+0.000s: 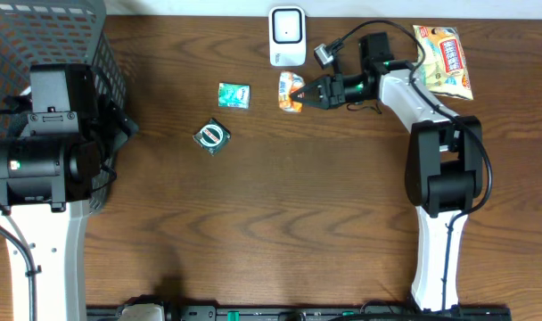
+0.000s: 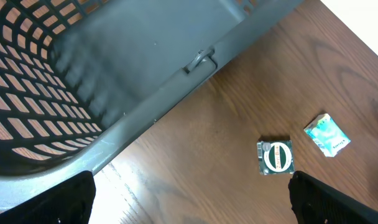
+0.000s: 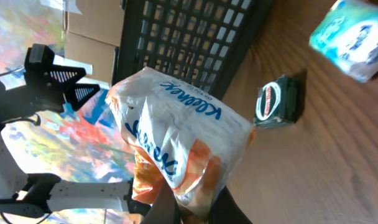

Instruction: Scan the item barcode

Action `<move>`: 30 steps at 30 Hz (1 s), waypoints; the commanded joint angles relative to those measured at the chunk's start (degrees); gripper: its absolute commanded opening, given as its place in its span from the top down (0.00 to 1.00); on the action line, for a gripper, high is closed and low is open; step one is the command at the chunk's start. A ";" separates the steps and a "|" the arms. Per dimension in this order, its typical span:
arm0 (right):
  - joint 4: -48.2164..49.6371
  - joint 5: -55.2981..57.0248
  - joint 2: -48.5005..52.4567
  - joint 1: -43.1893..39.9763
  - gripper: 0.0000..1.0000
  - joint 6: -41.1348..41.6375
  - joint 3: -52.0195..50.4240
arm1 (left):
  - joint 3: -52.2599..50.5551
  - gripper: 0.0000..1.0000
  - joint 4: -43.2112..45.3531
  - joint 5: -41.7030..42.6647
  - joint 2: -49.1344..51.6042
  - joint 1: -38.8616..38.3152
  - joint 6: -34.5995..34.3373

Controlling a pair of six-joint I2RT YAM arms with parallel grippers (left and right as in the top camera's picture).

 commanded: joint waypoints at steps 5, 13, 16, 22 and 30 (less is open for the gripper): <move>-9.05 -1.84 -6.84 0.44 0.99 -8.90 0.83 | 0.31 0.02 -0.17 -0.57 0.00 0.42 -0.26; -32.76 -1.81 -11.74 0.52 0.99 -34.86 0.83 | 0.31 0.02 -0.17 -0.57 0.00 0.42 -0.26; -38.47 -1.79 -12.04 0.52 0.99 -44.44 0.83 | 0.31 0.02 -0.17 -0.57 0.00 0.42 -0.26; -38.23 -1.62 -12.04 0.37 0.99 -54.25 0.83 | 0.31 0.02 -0.17 -0.57 0.00 0.42 -0.26; -39.91 -1.81 -12.04 0.52 0.99 -54.23 0.83 | 0.31 0.02 -0.17 -0.57 0.00 0.42 -0.26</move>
